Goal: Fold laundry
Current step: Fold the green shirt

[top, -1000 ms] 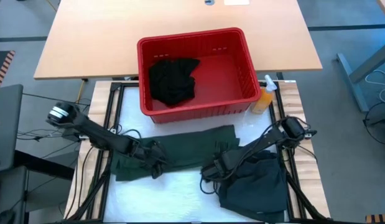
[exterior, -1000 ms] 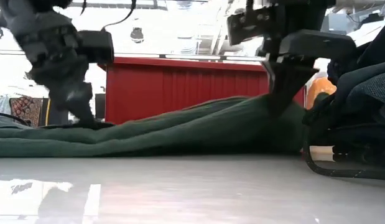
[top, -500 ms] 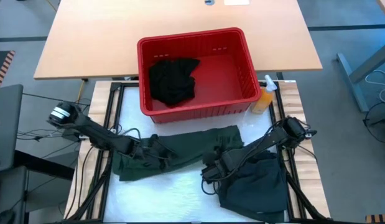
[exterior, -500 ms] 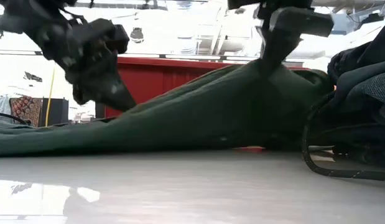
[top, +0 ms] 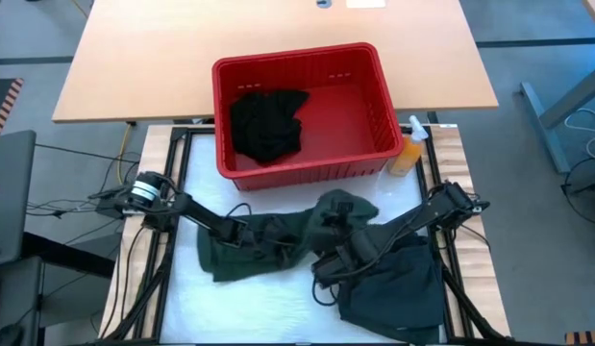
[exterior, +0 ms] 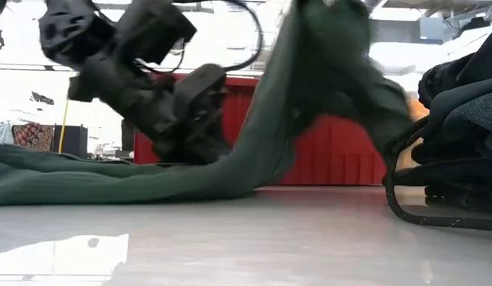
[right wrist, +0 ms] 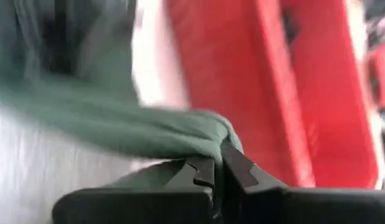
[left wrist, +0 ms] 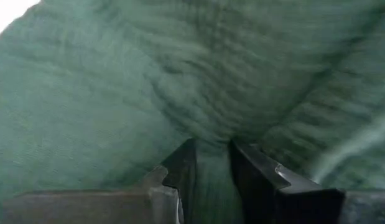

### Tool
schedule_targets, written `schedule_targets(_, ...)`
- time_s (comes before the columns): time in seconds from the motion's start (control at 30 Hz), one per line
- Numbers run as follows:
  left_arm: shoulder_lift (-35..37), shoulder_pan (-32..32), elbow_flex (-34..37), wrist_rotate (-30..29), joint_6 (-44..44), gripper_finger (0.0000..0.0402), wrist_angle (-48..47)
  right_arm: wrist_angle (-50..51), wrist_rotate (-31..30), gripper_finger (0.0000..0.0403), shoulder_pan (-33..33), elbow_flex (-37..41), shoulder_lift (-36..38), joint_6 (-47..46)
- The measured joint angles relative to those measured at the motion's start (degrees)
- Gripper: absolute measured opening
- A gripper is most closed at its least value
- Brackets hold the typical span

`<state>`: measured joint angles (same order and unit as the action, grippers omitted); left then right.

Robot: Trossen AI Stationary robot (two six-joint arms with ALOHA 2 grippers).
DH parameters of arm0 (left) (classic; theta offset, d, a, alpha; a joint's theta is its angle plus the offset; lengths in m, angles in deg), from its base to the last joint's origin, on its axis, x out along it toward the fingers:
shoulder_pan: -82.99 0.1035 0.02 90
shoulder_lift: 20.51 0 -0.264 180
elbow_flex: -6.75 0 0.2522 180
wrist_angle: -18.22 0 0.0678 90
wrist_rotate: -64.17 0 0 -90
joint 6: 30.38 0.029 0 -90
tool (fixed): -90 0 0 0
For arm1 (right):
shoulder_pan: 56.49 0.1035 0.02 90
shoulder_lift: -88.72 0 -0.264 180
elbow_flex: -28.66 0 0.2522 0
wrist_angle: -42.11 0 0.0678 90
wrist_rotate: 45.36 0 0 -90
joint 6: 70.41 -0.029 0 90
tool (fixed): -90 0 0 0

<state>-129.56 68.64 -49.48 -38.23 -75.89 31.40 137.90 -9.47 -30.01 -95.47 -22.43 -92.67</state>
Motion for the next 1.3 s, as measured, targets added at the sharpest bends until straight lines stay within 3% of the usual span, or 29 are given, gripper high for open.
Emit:
schedule_targets(0.13, 3.45, 1.34, -3.88, 7.31, 4.19, 0.0082, -8.54, -12.32, -0.14, 0.0024, -1.48, -2.70, 0.00, 14.38)
schedule_targets(0.23, 11.18, 0.82, -4.38, 7.54, 8.19, 0.0067, -19.56, -19.08, 0.57, 0.0024, -2.65, -2.29, 0.03, 19.20)
schedule_targets(0.4, 29.92, -2.61, -4.12, -5.41, 12.82, 0.0039, -44.79, -23.48, -0.63, 0.0024, -3.45, -1.64, -0.62, 21.67)
schedule_targets(0.53, 45.99, -5.53, -4.14, -14.62, 10.31, 0.0024, -62.00, -22.76, -2.04, 0.0023, -3.45, -1.59, -0.73, 21.62)
schedule_targets(0.7, 60.00, -8.38, -3.63, -19.66, 2.60, 0.0016, -69.07, -21.26, -5.86, 0.0023, -3.33, -1.61, -0.70, 20.83)
schedule_targets(0.83, 64.30, -9.44, 2.89, -21.52, -1.70, 0.0016, -61.91, -15.40, -8.22, 0.0023, -2.87, -1.61, -0.49, 16.26)
schedule_targets(0.9, 63.68, -9.45, 8.79, -20.79, -3.24, 0.0016, -51.11, -10.40, -8.04, 0.0023, -2.57, -1.61, -0.48, 10.45)
schedule_targets(0.97, 60.80, -9.44, 15.74, -19.79, -4.17, 0.0016, -34.53, -5.37, -7.82, 0.0023, -2.05, -1.61, -0.50, 4.20)
schedule_targets(1.07, 51.69, -7.82, 22.94, -19.36, -4.56, 0.0015, -6.69, -1.90, -7.84, 0.0023, -0.94, -1.61, -0.48, -1.76)
schedule_targets(1.1, 47.68, -6.98, 23.62, -19.34, -4.78, 0.0015, -1.41, -1.86, -7.84, 0.0023, -0.51, -1.61, -0.48, -2.32)
schedule_targets(1.2, 34.78, -4.40, 22.02, -15.41, -5.65, 0.0015, 5.44, -1.26, -7.67, 0.0024, 0.66, -1.61, -0.48, -2.67)
schedule_targets(1.3, 22.59, -3.12, 14.66, -7.96, -4.44, 0.0015, 7.91, 0.05, -7.11, 0.0024, 1.53, -1.61, -0.48, -2.86)
